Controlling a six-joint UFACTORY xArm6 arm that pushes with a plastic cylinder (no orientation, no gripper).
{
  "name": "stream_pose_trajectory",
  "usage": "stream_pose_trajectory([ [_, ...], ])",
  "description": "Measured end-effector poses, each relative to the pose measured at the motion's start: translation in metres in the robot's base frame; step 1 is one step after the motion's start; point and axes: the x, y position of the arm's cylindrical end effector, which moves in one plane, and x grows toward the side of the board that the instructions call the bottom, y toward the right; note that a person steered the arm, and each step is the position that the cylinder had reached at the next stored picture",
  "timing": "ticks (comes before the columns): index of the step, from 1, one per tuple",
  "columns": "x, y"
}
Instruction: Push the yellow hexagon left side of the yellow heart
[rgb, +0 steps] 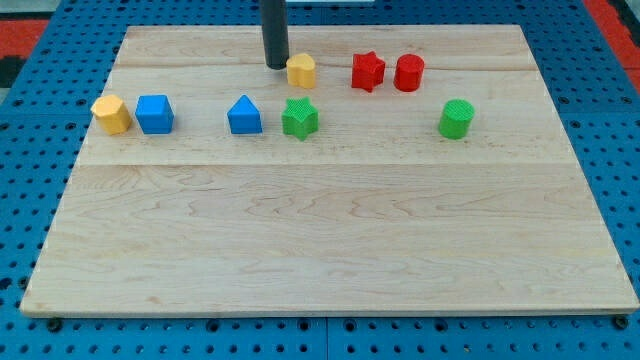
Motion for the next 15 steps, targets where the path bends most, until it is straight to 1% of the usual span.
stream_pose_trajectory([
  [1, -0.003, -0.063],
  [2, 0.017, -0.082],
  [3, 0.044, -0.049],
  [4, 0.072, -0.056],
  [5, 0.095, -0.079],
  [6, 0.143, -0.082],
  [7, 0.162, -0.117],
  [8, 0.158, -0.166],
  [9, 0.141, -0.184],
  [11, 0.081, -0.185],
  [13, 0.074, -0.229],
  [14, 0.066, -0.211],
  [15, 0.055, -0.14],
])
